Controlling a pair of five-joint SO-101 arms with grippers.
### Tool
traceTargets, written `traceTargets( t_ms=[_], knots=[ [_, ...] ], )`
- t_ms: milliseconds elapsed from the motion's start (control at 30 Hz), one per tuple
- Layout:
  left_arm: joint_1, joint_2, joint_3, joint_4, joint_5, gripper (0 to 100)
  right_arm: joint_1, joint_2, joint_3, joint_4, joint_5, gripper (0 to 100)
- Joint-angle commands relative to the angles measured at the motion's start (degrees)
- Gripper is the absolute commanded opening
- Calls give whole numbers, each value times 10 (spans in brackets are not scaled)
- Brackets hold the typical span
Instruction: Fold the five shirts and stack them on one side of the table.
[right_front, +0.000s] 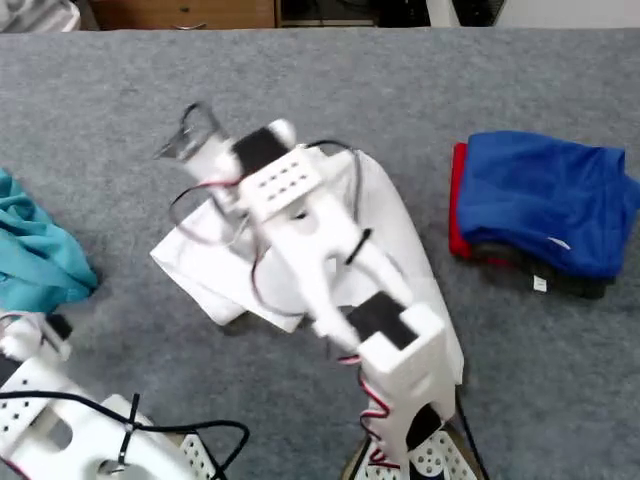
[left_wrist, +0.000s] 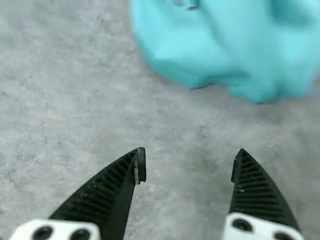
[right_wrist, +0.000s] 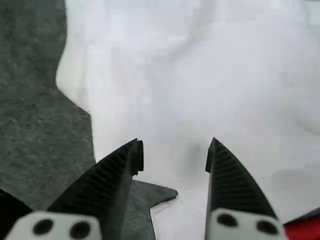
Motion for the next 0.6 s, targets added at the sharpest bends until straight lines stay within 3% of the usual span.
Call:
traceTargets(
  t_ms=[0,233,300,400,567],
  knots=[
    [-31,-3,18,-30,-26,283,-43,15,1,-33,5,213],
    [-38,-7,38,-34,-27,283,-82,148,-5,-39,5,209],
    [-38,-7,38,-34,-34,283,-78,176,-24,-41,4,159],
    [-38,-7,37,-37,-39,283,-58,196,-75,-38,0,3],
    [-32,-7,39,-34,-37,283,-53,196,-165,-37,0,0]
  ],
)
